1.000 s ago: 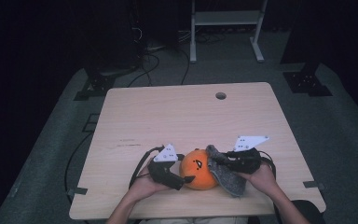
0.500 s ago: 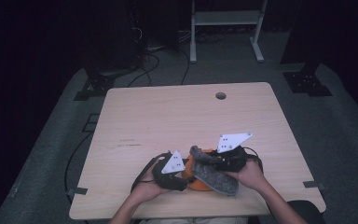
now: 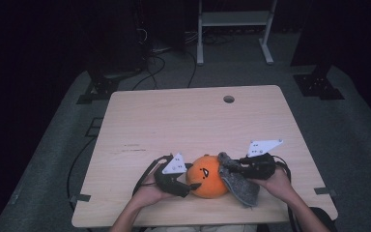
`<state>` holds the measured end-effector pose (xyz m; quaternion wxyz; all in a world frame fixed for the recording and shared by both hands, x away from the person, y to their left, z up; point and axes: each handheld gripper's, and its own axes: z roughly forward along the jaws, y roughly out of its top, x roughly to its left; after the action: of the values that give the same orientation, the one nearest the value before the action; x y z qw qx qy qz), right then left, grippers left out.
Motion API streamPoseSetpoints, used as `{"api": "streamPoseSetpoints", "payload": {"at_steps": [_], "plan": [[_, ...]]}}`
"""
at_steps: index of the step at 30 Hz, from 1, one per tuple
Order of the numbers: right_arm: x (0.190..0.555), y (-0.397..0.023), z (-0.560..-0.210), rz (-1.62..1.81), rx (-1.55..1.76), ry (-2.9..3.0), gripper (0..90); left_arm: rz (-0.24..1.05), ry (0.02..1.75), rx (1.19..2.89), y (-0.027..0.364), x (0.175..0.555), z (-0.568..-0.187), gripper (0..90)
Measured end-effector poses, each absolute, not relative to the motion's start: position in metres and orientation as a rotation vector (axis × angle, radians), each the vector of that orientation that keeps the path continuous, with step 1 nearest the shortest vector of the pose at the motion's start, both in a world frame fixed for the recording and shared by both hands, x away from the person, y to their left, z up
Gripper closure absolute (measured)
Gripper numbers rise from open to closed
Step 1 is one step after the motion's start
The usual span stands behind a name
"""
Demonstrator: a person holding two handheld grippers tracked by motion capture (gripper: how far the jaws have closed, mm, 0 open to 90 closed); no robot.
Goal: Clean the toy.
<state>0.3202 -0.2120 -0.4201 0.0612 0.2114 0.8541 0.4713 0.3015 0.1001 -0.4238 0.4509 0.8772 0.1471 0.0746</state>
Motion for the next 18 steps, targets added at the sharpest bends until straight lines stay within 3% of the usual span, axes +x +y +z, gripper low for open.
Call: {"api": "streamPoseSetpoints", "payload": {"at_steps": [4, 7, 9, 13, 18], "plan": [[0.32, -0.216, -0.423, 1.475, 0.661, 2.582, 76.3, 0.118, 0.366, 2.076, 0.098, 0.303, -0.416, 18.1], [0.318, -0.21, -0.422, 1.511, 0.631, 2.589, 76.0, 0.189, 0.33, 2.059, 0.086, 0.299, -0.413, 17.5], [0.316, -0.206, -0.421, 1.525, 0.611, 2.594, 76.0, 0.248, 0.297, 2.13, 0.077, 0.297, -0.417, 23.1], [0.314, -0.208, -0.422, 1.499, 0.592, 2.602, 75.9, 0.228, 0.331, 2.131, 0.081, 0.3, -0.424, 31.4], [0.314, -0.221, -0.43, 1.453, 0.626, 2.624, 75.8, 0.214, 0.344, 2.109, 0.089, 0.301, -0.425, 31.3]]}}
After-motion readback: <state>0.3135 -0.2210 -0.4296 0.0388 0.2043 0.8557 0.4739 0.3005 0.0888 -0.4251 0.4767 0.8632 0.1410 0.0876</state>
